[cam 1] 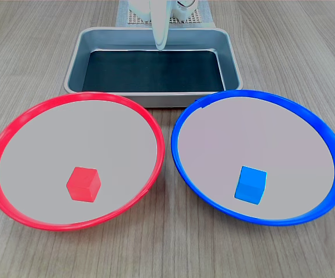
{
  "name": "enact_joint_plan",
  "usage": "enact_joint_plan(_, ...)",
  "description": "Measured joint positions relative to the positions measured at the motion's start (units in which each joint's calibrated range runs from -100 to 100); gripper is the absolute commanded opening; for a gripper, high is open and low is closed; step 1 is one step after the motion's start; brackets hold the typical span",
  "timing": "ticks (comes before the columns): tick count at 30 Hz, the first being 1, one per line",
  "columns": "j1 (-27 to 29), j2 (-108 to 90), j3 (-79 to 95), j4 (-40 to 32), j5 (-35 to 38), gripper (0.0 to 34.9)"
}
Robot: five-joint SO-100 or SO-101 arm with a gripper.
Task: Move two blocks from tray to matching dishes
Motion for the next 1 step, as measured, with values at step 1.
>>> enact_joint_plan(1,0.0,0.0,0.0,0.0,0.0,0.3)
